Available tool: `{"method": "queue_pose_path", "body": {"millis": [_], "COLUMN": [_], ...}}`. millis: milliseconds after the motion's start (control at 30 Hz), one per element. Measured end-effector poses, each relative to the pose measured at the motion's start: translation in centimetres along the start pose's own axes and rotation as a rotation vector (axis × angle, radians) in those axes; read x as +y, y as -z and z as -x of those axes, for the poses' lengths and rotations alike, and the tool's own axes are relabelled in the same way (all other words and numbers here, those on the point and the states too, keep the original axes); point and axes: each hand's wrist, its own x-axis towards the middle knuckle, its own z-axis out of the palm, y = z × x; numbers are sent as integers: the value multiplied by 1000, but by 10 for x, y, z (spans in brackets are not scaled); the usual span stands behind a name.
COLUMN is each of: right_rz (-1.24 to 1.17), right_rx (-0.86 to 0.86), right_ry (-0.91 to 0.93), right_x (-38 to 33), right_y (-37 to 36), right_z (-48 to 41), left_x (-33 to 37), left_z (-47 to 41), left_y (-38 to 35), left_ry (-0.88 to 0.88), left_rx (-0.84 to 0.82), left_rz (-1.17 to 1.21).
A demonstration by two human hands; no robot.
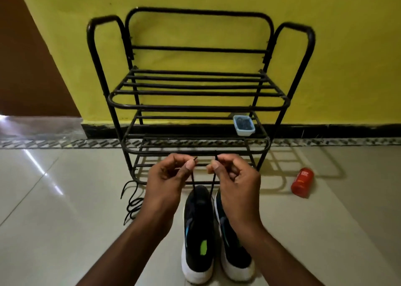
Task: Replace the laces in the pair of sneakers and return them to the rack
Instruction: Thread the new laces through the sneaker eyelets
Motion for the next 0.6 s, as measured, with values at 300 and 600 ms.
{"method": "queue_pose_path", "body": {"millis": [300,600], "right_rz": [37,42], "right_rx": [-58,-79], "right_ry": [38,32], "right_x": [-6,0], "right_y": [3,5], "right_z": [-1,-7], "left_x": [9,11], "left_z": [0,-2], "left_y": [-7,-10], "left_ry": [29,13], "left_rx": [-24,-9], "left_rz": [6,11]}}
